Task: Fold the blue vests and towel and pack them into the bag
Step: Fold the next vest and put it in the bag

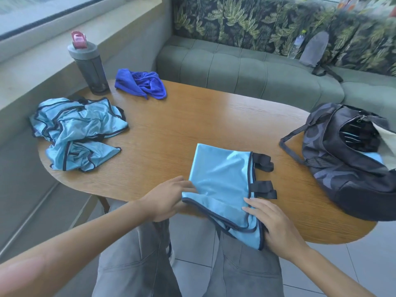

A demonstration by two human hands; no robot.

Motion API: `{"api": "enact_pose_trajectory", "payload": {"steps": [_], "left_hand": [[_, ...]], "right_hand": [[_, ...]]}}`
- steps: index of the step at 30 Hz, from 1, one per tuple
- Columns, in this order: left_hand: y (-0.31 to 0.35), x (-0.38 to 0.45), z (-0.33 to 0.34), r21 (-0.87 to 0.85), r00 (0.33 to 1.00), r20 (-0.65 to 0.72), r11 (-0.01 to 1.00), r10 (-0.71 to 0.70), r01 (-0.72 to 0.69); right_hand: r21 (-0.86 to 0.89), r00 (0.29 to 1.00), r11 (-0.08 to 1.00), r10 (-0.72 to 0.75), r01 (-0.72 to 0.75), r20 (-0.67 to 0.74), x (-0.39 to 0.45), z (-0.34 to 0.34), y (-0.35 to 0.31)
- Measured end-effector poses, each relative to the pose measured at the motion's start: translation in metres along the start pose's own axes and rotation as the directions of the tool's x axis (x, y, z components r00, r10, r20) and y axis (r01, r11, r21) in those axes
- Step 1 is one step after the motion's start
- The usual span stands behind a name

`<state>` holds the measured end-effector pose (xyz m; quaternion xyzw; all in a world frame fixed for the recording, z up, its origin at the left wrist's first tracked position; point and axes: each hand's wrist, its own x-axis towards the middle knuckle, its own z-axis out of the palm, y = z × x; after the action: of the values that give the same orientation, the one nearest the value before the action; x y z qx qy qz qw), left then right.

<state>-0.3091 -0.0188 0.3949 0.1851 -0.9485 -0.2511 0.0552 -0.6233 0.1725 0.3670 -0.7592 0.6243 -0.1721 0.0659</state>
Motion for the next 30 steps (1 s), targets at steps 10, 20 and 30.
{"api": "enact_pose_trajectory", "payload": {"steps": [10, 20, 30], "left_hand": [[-0.015, 0.088, -0.017, -0.4, 0.694, -0.006, 0.637, -0.72, 0.659], [0.002, 0.102, -0.008, -0.292, 0.65, -0.405, 0.765, -0.643, 0.574], [-0.013, 0.121, 0.001, -0.21, 0.607, -0.402, 0.714, -0.686, 0.668]], "right_hand": [[0.272, 0.682, 0.627, 0.694, -0.73, 0.23, 0.104, -0.048, -0.007], [0.379, 0.653, 0.635, 0.751, -0.673, -0.099, 0.108, -0.036, -0.008], [0.432, 0.641, 0.698, 0.708, -0.572, -0.295, 0.094, -0.029, -0.011]]}}
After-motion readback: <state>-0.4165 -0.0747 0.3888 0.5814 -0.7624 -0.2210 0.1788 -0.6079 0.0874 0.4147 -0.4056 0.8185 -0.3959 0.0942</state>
